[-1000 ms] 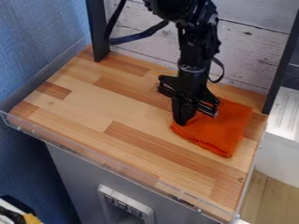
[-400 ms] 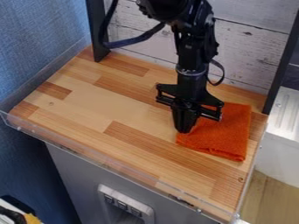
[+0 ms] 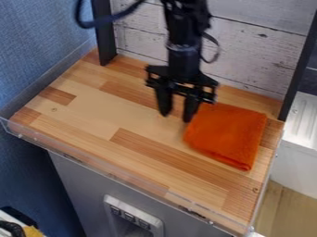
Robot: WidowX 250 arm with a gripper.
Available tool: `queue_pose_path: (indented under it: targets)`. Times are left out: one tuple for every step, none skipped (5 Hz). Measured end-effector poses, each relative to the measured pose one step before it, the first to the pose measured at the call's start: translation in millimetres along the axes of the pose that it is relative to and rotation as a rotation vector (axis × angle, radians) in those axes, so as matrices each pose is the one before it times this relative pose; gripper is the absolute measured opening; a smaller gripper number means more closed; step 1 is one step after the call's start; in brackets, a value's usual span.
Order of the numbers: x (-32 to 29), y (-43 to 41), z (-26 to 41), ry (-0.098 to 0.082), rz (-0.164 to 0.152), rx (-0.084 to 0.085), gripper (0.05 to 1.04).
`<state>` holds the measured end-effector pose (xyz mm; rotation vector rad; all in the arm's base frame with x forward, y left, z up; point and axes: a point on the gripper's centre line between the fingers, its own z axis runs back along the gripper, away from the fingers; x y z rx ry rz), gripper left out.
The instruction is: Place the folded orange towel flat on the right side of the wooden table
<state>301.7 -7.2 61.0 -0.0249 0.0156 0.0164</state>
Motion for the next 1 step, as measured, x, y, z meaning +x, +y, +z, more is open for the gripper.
queue_pose_path:
  targets:
    - [-11.97,29.79,17.49,-0.0109,-0.0017,0.0081,0.993]
